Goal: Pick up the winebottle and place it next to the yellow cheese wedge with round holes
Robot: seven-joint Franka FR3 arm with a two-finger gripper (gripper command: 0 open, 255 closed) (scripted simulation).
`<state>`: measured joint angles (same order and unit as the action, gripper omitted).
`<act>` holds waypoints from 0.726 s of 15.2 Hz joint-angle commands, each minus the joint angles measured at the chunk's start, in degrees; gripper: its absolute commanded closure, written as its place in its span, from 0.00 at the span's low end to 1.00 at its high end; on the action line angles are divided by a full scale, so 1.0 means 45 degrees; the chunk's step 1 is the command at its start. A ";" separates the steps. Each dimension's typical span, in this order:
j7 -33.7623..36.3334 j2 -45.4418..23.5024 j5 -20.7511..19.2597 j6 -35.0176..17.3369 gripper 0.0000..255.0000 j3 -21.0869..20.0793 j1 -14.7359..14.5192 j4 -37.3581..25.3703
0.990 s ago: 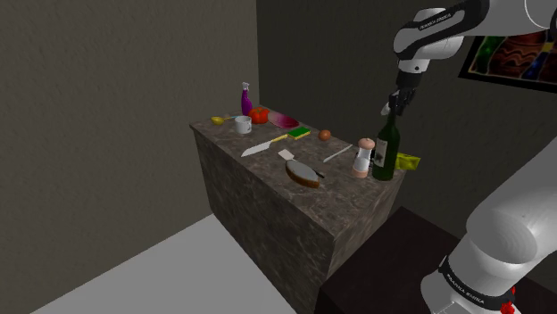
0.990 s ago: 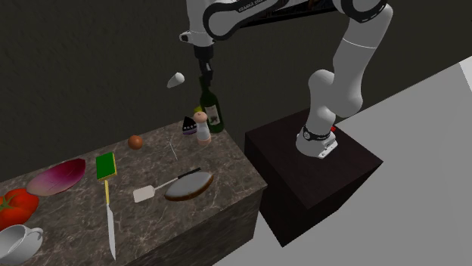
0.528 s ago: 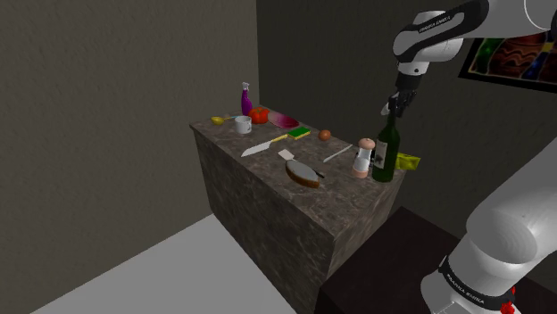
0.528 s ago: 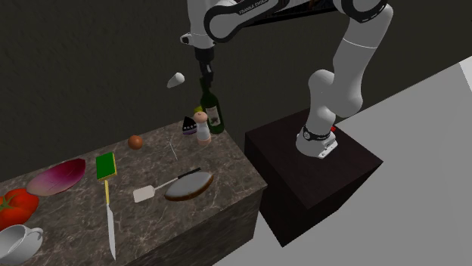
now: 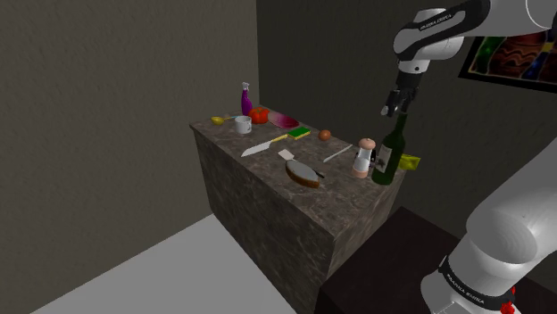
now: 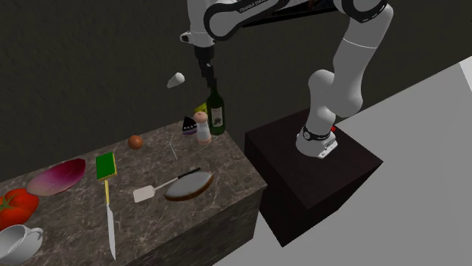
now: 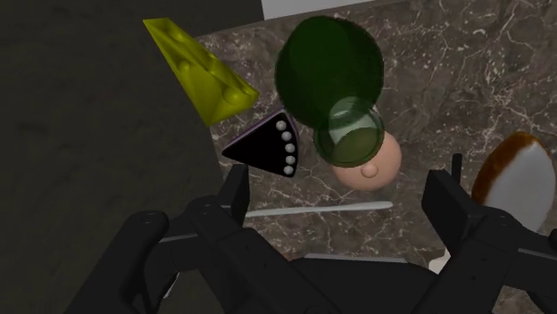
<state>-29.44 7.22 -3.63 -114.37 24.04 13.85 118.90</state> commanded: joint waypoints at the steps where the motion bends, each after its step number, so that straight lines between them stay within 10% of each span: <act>1: 0.0042 0.0179 -0.0057 0.0671 0.00 -0.0042 -0.0011 -0.0501; 11: 0.0072 0.0311 -0.0090 0.1430 0.00 -0.0089 -0.0028 -0.1135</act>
